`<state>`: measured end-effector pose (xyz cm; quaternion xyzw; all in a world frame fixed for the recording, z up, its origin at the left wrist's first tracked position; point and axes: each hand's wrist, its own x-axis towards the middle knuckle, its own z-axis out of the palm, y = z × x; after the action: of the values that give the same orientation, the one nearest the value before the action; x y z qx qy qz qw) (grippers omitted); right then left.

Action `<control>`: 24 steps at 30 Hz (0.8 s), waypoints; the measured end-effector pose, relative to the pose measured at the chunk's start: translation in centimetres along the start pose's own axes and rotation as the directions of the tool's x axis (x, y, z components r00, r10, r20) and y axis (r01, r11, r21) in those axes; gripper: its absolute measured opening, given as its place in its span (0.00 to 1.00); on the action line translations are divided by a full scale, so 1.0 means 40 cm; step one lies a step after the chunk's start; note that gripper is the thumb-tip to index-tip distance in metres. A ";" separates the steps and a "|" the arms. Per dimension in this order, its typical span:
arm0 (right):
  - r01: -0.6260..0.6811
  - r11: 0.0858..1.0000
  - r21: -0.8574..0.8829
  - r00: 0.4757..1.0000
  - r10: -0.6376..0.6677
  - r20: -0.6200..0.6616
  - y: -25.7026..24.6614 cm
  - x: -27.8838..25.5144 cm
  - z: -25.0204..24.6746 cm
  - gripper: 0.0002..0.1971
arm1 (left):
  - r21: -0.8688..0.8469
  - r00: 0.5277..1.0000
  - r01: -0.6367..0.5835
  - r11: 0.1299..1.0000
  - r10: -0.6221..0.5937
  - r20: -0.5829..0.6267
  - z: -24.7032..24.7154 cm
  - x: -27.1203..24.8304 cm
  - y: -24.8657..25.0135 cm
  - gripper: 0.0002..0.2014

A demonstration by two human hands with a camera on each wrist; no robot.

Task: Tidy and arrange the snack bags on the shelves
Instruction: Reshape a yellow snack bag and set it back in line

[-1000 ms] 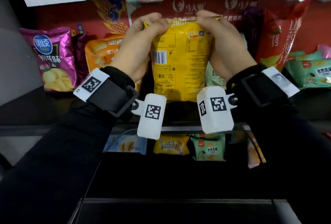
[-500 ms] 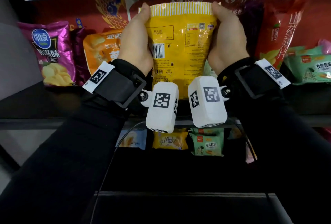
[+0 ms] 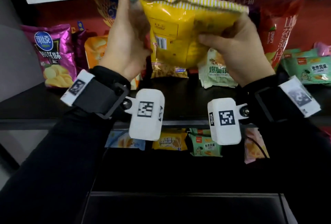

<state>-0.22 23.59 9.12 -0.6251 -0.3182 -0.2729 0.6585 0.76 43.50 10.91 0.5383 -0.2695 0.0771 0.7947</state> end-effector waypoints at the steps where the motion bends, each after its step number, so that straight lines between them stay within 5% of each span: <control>1: 0.083 0.995 -0.060 0.997 -0.083 -0.001 -0.001 -0.004 -0.001 0.19 | 0.072 0.991 0.132 0.989 -0.134 0.024 -0.015 -0.004 0.002 0.30; 3: 0.196 0.963 -0.187 0.981 -0.195 0.025 0.005 -0.014 0.003 0.15 | 0.131 0.904 0.413 0.901 -0.423 0.058 -0.039 -0.013 0.005 0.36; 5: 0.205 0.942 -0.266 0.978 -0.206 0.027 0.019 -0.026 0.003 0.14 | 0.141 0.843 0.518 0.844 -0.531 0.085 -0.047 -0.024 0.000 0.34; 9: -0.056 0.992 -0.113 0.995 0.047 -0.087 0.037 -0.044 -0.007 0.19 | 0.171 0.911 0.409 0.896 -0.413 -0.015 -0.048 -0.035 -0.035 0.09; 11: -0.305 0.946 0.111 0.946 0.315 -0.081 0.046 -0.053 -0.009 0.14 | 0.190 0.943 0.328 0.925 -0.333 -0.002 -0.056 -0.045 -0.062 0.17; 14: -0.512 0.857 0.056 0.859 0.512 0.015 0.061 -0.056 0.007 0.22 | 0.234 0.962 0.260 0.937 -0.273 0.025 -0.056 -0.069 -0.102 0.32; 19: -0.513 0.856 0.064 0.856 0.516 -0.038 0.082 -0.069 0.034 0.21 | 0.178 0.975 0.187 0.966 -0.204 0.082 -0.058 -0.085 -0.132 0.34; 24: -0.370 0.929 -0.003 0.907 0.361 -0.217 0.090 -0.080 0.071 0.31 | 0.276 0.981 0.176 0.945 -0.192 0.034 -0.059 -0.080 -0.148 0.23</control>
<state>0.21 26.53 4.39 -0.6552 -0.1174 -0.2170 0.7141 1.32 43.73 3.80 0.6672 -0.2289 0.0225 0.7085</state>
